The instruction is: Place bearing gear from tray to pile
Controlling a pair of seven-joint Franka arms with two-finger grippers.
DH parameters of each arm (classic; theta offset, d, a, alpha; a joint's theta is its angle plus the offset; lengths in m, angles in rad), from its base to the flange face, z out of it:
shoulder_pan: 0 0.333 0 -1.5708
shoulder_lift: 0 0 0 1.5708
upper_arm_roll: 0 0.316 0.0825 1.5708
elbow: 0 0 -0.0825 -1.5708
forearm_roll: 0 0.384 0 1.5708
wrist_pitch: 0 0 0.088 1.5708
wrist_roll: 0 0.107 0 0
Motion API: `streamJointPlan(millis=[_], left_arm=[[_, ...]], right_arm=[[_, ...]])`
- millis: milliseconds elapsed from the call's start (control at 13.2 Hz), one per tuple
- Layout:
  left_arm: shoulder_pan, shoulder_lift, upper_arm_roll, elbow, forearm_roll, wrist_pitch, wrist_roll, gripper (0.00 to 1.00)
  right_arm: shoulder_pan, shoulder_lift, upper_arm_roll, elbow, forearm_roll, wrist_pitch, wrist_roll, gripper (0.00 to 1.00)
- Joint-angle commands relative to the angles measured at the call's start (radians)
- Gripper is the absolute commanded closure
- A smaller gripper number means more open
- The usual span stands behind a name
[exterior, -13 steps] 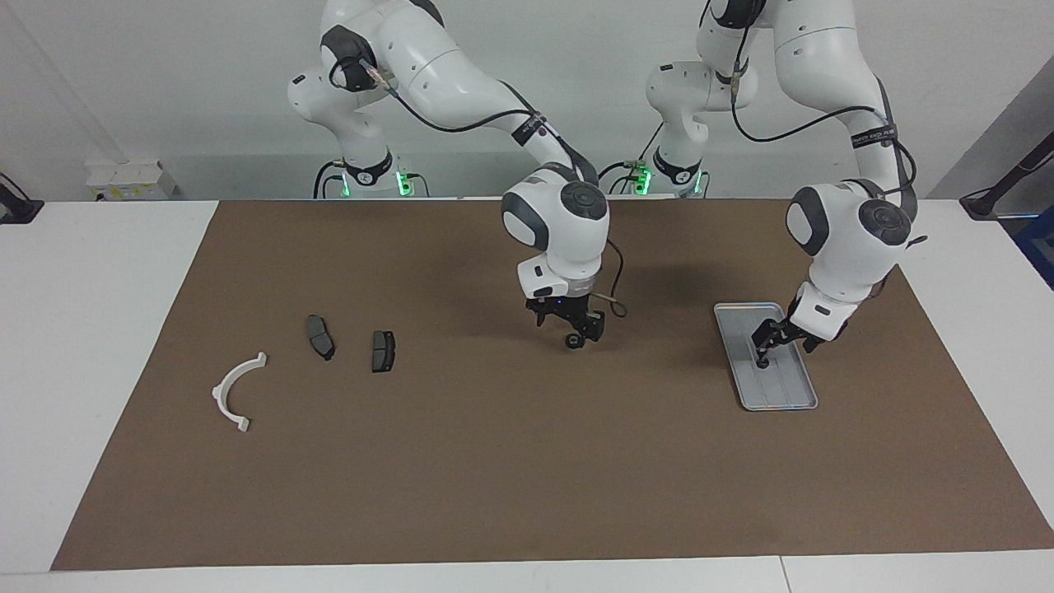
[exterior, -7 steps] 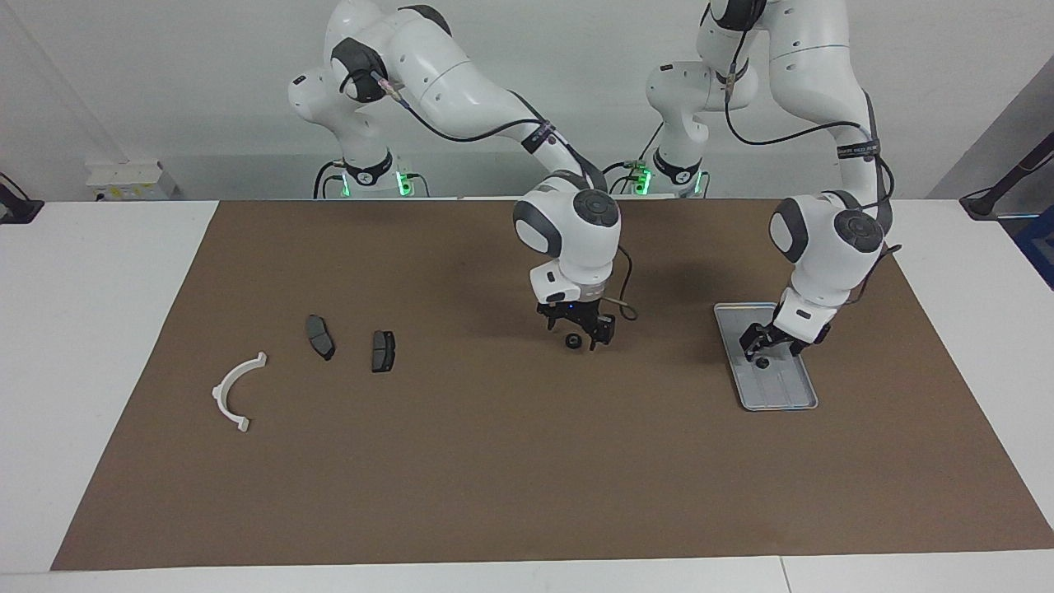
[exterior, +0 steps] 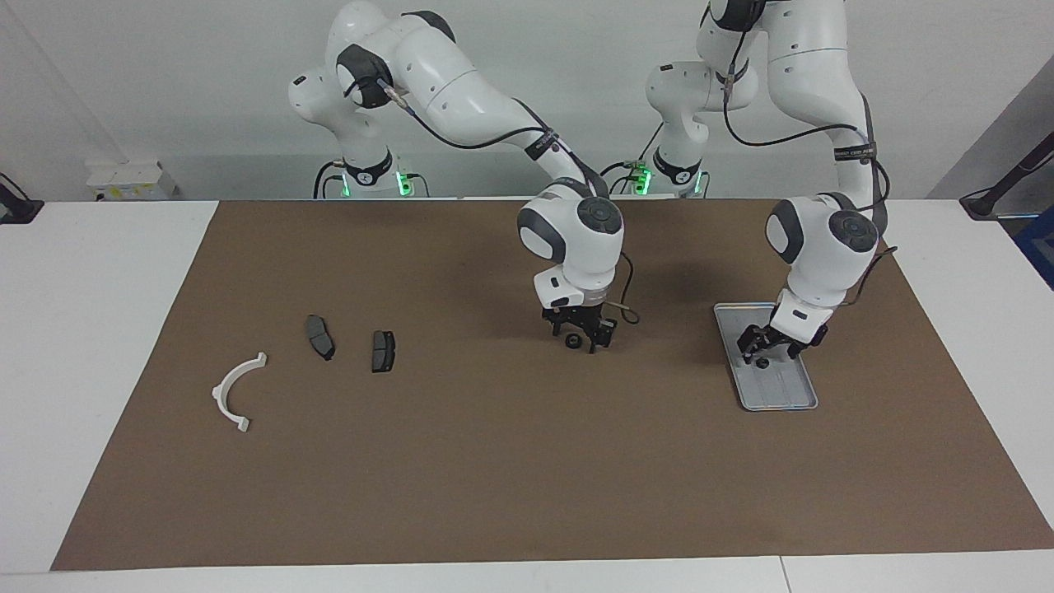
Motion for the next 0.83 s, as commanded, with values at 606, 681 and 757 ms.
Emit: streamJointPlan(millis=[606, 681, 757], left_arm=[[-0.001, 0.011, -0.004, -0.005, -0.012, 0.015, -0.023, 1.0], [0.0, 0.0, -0.005, 0.013, -0.012, -0.038, -0.022, 1.0], [0.002, -0.018, -0.005, 0.062, -0.012, -0.13, -0.018, 1.0]], right_arm=[[-0.016, 0.011, 0.0, 0.02, -0.039, -0.009, 0.017, 1.0], [-0.023, -0.001, -0.005, 0.022, -0.043, -0.036, 0.006, 1.0], [-0.045, -0.023, -0.005, 0.037, -0.04, -0.091, -0.035, 1.0]])
